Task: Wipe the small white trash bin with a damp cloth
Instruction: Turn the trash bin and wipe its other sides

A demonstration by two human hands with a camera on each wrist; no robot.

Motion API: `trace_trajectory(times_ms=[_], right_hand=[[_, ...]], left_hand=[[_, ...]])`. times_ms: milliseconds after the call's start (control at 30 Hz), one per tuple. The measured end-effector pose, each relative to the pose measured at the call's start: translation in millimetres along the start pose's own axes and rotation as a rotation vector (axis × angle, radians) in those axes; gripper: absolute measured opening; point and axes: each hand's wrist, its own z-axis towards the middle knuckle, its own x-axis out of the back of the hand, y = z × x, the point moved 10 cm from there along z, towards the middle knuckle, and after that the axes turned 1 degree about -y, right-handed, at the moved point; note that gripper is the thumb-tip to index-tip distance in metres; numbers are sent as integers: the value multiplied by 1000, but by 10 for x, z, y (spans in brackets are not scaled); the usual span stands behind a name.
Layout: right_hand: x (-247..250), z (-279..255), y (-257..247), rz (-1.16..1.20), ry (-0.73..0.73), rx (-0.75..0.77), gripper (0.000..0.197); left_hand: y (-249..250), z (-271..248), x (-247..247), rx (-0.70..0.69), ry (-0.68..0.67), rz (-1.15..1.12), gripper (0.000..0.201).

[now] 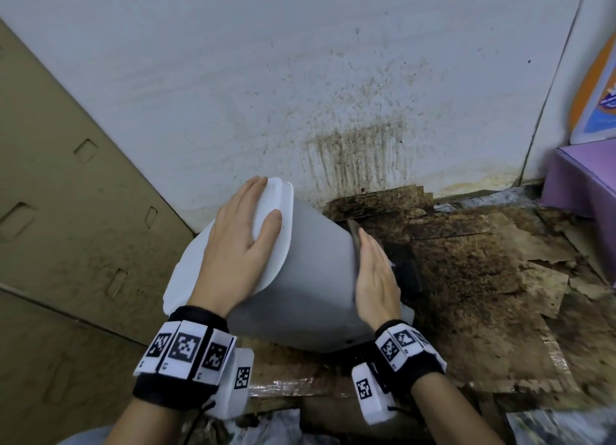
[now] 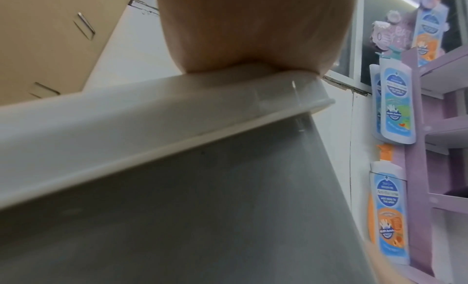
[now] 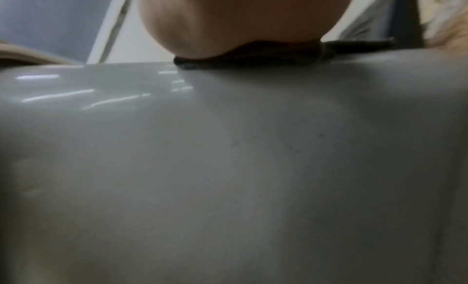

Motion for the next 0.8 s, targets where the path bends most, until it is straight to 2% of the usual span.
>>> trace_trajectory(times_ms=[67, 133, 333, 467, 667, 800], right_hand=[[66, 42, 197, 26, -16, -123, 55], [93, 64, 253, 65, -18, -178, 53], [155, 65, 101, 117, 64, -158, 46], [22, 39, -247, 95, 23, -53, 52], [-197, -79, -1023, 214, -116, 107, 53], [-238, -102, -1145, 100, -157, 285, 56]], left_hand=[[11, -3, -4, -1, 3, -1, 59], [36, 1, -13, 2, 7, 8, 59], [75, -3, -22, -7, 20, 29, 60], [48, -6, -2, -2, 33, 32, 61], [66, 14, -27, -29, 28, 46, 64], [41, 31, -9, -23, 28, 28, 63]])
